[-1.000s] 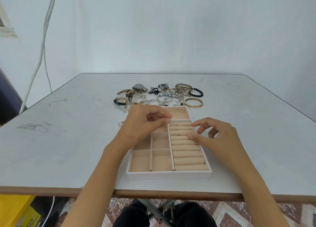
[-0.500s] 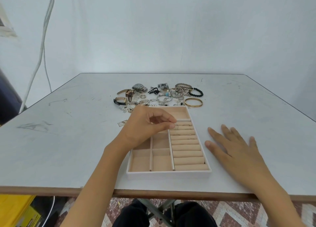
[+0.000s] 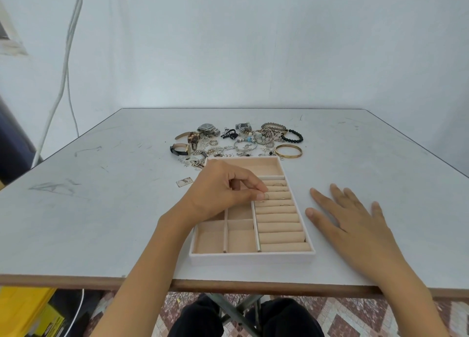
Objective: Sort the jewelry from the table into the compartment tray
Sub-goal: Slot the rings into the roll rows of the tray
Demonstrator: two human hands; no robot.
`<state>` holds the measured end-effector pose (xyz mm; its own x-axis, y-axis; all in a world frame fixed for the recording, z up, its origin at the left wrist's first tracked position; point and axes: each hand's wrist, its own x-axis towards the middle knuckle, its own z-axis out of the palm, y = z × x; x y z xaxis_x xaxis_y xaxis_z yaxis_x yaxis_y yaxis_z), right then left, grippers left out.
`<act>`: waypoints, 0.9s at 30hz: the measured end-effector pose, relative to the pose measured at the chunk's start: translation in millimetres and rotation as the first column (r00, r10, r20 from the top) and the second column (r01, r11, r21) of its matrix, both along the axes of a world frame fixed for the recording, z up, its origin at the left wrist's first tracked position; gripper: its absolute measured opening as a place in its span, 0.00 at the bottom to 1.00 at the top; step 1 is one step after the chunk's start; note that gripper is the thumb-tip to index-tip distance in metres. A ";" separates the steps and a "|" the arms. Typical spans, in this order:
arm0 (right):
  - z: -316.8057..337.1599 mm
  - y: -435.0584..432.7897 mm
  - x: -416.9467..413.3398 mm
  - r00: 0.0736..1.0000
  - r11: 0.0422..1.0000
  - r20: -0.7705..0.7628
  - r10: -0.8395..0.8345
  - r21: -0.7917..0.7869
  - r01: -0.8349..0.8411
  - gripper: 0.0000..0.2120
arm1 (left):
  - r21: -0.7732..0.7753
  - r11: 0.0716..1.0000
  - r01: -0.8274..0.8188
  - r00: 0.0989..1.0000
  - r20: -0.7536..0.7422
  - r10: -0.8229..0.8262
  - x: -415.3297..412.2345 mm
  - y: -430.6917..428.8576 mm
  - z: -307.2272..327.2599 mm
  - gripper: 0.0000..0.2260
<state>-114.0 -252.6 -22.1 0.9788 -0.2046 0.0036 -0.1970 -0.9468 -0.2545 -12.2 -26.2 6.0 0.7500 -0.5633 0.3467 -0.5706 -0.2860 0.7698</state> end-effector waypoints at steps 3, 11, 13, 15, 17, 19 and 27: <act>-0.2 0.0 -0.4 1.000 1.000 0.012 0.004 0.013 -0.004 0.27 | 0.003 1.000 0.008 1.000 -0.001 -0.008 -0.7 0.0 -0.1 0.05; -2.0 -1.0 1.4 0.998 0.999 0.029 0.049 0.010 -0.050 0.28 | -0.012 0.999 0.030 0.999 -0.016 -0.030 -0.7 -0.5 0.0 0.05; -2.4 -1.9 2.3 0.998 0.998 0.030 0.059 0.007 -0.059 0.28 | -0.010 0.999 0.031 0.999 -0.016 -0.031 -1.1 -0.6 0.3 0.05; -2.7 -2.2 3.0 0.998 0.998 0.030 0.063 0.001 -0.063 0.28 | 0.001 1.000 0.030 0.999 -0.018 -0.030 -1.1 -1.0 0.3 0.05; -3.0 -1.7 3.0 0.997 0.998 0.030 0.065 -0.007 -0.065 0.28 | 0.015 0.999 0.032 0.999 -0.027 -0.032 -1.2 -1.8 -0.1 0.05; -3.0 -1.0 2.5 0.997 0.998 0.035 0.064 -0.008 -0.064 0.27 | 0.034 0.999 0.033 0.999 -0.019 -0.033 -1.1 -2.5 -0.6 0.04; -3.3 -1.0 2.3 0.997 0.998 0.047 0.063 0.001 -0.064 0.27 | 0.087 0.994 0.073 0.992 0.098 -0.081 4.1 -3.0 -5.6 0.04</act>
